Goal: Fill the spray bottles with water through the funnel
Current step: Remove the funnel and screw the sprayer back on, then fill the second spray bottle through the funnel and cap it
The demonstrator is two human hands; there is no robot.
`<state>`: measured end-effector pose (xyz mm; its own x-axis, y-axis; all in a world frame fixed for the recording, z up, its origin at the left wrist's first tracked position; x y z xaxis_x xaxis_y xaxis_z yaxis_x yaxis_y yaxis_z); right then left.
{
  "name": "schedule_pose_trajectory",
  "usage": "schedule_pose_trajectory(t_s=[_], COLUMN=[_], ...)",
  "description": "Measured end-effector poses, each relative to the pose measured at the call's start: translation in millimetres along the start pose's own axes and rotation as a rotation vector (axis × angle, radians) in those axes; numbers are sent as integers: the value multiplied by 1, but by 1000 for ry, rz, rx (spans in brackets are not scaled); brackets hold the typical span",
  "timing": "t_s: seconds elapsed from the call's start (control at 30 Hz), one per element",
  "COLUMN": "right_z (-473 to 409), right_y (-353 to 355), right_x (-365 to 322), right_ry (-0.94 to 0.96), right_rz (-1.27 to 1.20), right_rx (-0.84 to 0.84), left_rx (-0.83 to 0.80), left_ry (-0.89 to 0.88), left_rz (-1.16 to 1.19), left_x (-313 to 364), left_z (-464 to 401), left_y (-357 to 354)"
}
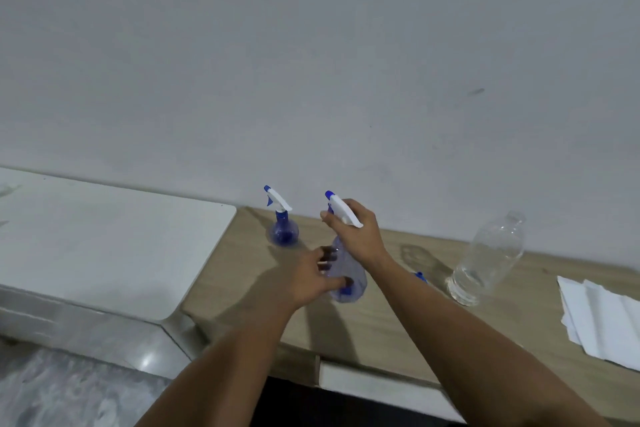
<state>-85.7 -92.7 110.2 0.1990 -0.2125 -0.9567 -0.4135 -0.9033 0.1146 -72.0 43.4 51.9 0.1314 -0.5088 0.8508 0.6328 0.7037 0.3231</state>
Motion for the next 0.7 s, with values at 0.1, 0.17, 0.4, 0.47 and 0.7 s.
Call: schedule_pose_trajectory(t_s=[0.1, 0.17, 0.4, 0.47, 0.7], right_z=[-17, -26, -62, -72, -88], right_y=[8, 14, 13, 9, -3], right_x=[-4, 5, 47, 66, 129], right_ry=[14, 9, -34, -72, -140], right_rz=[116, 246, 313, 314, 323], right_rx=[24, 56, 60, 53, 19], left_rx=[103, 181, 317, 344, 387], left_ry=[-26, -45, -92, -67, -23], left_rz=[-46, -56, -107, -94, -56], left_x=[25, 34, 41, 31, -4], left_z=[-15, -32, -85, -101, -152], left_y=[12, 20, 24, 21, 6])
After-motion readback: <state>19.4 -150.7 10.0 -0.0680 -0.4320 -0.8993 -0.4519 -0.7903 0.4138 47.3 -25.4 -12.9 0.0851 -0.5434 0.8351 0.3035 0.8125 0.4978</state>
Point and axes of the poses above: each hand's wrist, its own z-axis away from the middle knuckle, its own y-axis out of the back of the hand, x = y × z, the point moved 3 cm from there along -z, towards the middle knuckle, and after that the axes turned 9 degrees about y, right-handed, at the moved point
